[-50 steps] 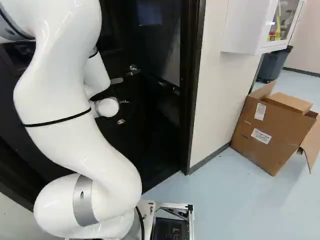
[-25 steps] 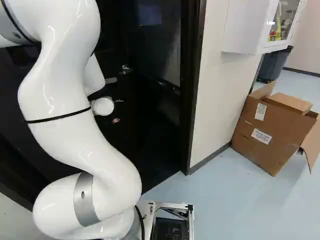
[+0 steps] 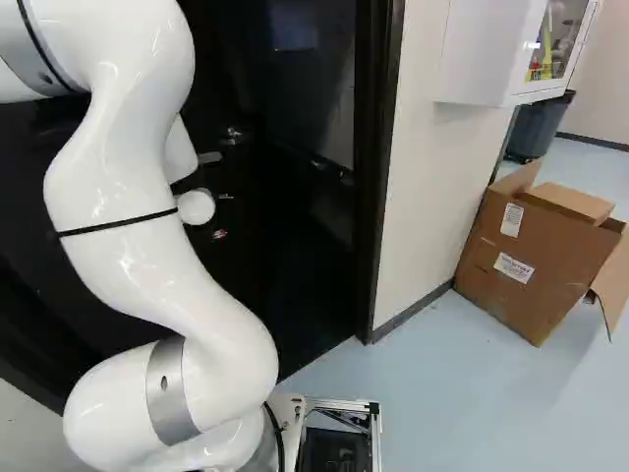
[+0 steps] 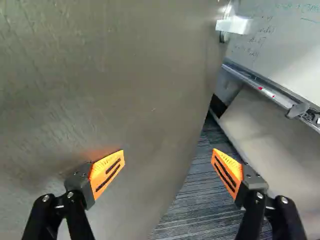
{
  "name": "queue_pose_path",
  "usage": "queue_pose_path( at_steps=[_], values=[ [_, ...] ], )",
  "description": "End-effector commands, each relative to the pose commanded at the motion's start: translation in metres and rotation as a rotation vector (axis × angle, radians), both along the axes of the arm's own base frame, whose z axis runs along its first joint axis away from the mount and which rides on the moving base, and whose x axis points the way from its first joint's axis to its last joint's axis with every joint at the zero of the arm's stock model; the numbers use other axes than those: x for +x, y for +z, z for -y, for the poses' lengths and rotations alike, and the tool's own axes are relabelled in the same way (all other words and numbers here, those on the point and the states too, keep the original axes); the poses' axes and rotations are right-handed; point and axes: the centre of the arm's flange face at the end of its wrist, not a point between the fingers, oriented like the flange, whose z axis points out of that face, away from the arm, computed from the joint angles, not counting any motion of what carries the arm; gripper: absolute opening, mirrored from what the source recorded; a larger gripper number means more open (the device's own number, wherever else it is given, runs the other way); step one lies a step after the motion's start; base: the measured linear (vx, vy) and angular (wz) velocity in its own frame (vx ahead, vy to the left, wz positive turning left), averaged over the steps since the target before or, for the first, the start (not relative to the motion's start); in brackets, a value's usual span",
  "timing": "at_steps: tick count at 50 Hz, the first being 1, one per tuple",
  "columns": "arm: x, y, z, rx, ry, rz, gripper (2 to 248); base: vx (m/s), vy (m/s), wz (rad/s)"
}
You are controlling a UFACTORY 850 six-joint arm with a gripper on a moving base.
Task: Open the door and move inside
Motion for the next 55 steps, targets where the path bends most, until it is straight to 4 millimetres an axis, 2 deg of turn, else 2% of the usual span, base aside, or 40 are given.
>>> queue_pose_path(
  at_steps=[23,55],
  values=[
    [0.014,-0.003,-0.035,0.028,-0.002,0.004,247,0.0,0.0,0.0],
    [0.021,-0.008,-0.089,0.042,0.067,0.022,247,0.0,0.0,0.0]
  ],
)
